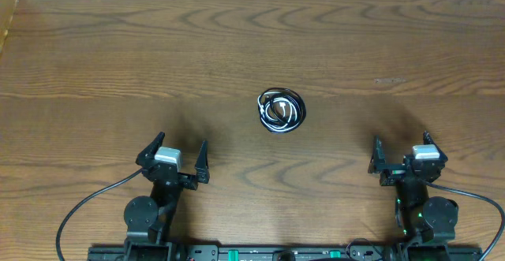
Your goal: Untangle cables
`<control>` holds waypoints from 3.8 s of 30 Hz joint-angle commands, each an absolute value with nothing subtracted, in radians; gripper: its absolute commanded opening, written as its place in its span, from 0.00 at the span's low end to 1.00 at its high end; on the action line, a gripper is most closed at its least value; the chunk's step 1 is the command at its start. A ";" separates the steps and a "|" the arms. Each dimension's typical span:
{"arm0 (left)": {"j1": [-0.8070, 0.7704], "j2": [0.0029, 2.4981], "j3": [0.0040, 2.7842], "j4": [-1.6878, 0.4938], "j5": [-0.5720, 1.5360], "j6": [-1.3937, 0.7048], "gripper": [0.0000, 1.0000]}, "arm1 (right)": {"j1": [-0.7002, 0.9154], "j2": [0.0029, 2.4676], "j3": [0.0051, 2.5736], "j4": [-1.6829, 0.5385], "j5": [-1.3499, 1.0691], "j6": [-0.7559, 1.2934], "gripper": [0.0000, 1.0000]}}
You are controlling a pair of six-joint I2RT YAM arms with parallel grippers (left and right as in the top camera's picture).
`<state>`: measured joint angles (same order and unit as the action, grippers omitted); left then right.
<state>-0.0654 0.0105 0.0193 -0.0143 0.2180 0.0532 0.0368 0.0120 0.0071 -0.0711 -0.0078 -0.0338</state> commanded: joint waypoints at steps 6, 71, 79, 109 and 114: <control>-0.064 0.052 0.004 -0.051 0.220 0.063 0.98 | 0.043 0.020 0.006 -0.078 -0.010 -0.023 0.99; -0.064 0.052 0.004 -0.051 0.219 0.063 0.98 | 0.043 0.020 0.006 -0.047 -0.150 -0.023 0.99; -0.064 0.104 0.080 -0.107 0.231 0.059 0.98 | 0.043 0.020 0.039 -0.045 -0.237 -0.023 0.99; -0.168 1.310 1.271 -0.759 0.569 0.144 0.98 | 0.043 1.058 1.014 -0.585 -0.584 -0.062 0.99; -0.257 1.522 1.296 -0.730 0.569 0.176 0.98 | 0.043 1.170 1.035 -0.577 -0.712 -0.047 0.99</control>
<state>-0.2192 1.4296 1.2804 -0.7395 0.5488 0.1257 0.0368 1.1286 1.0176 -0.5720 -0.6170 -0.0479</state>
